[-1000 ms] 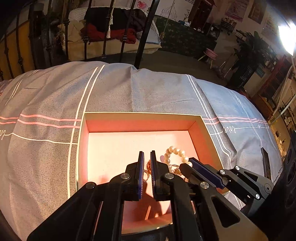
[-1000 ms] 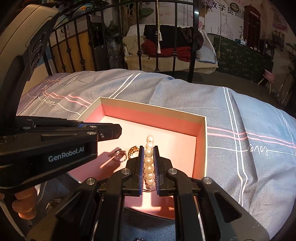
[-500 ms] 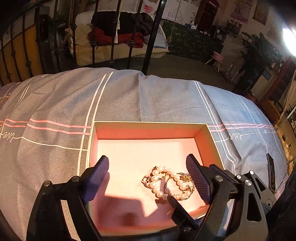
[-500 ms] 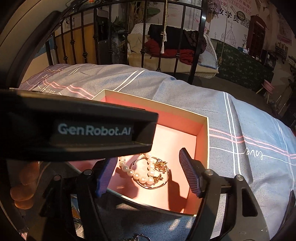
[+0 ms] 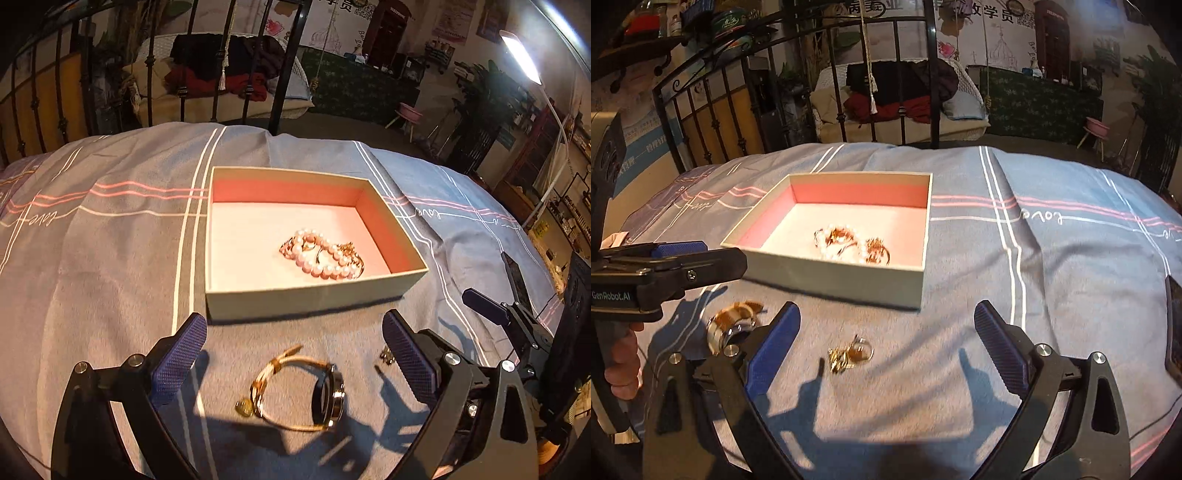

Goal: Organize jewelry
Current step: 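Grasp the gold-strap watch with the left tool while the right tool returns to the charms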

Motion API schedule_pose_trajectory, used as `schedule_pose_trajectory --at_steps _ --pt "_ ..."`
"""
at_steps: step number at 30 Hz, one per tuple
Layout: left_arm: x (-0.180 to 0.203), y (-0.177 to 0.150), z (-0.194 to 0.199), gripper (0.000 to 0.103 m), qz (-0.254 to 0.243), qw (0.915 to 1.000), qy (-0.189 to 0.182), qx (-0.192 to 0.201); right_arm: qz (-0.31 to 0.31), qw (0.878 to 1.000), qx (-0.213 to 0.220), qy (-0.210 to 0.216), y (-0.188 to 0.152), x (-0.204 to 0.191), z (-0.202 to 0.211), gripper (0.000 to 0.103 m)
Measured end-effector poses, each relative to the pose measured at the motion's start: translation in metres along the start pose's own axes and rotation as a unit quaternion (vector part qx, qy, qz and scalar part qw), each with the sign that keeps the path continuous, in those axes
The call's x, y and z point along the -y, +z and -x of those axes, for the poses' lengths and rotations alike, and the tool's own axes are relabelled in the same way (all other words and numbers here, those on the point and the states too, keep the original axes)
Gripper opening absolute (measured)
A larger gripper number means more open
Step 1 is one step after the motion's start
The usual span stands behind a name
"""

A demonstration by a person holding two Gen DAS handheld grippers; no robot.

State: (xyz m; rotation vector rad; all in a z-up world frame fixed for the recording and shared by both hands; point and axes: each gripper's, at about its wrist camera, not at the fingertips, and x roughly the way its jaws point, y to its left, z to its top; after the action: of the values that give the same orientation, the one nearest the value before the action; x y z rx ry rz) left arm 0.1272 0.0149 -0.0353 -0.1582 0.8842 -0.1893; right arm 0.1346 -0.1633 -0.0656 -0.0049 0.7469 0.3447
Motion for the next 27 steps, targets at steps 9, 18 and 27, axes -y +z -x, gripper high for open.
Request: schedule_pose_trajectory --at_steps 9,18,27 --pt "0.011 -0.038 0.005 0.090 -0.057 0.9982 -0.014 -0.015 0.016 0.999 -0.026 0.021 -0.040 -0.014 0.008 0.094" --pt "0.011 -0.031 -0.032 0.071 -0.061 0.9963 0.001 -0.061 0.020 0.999 -0.047 0.016 -0.040 -0.017 0.000 0.094" --pt "0.012 -0.033 -0.029 0.054 -0.068 0.9965 0.001 -0.049 0.063 0.995 -0.081 0.010 -0.039 -0.034 -0.017 0.092"
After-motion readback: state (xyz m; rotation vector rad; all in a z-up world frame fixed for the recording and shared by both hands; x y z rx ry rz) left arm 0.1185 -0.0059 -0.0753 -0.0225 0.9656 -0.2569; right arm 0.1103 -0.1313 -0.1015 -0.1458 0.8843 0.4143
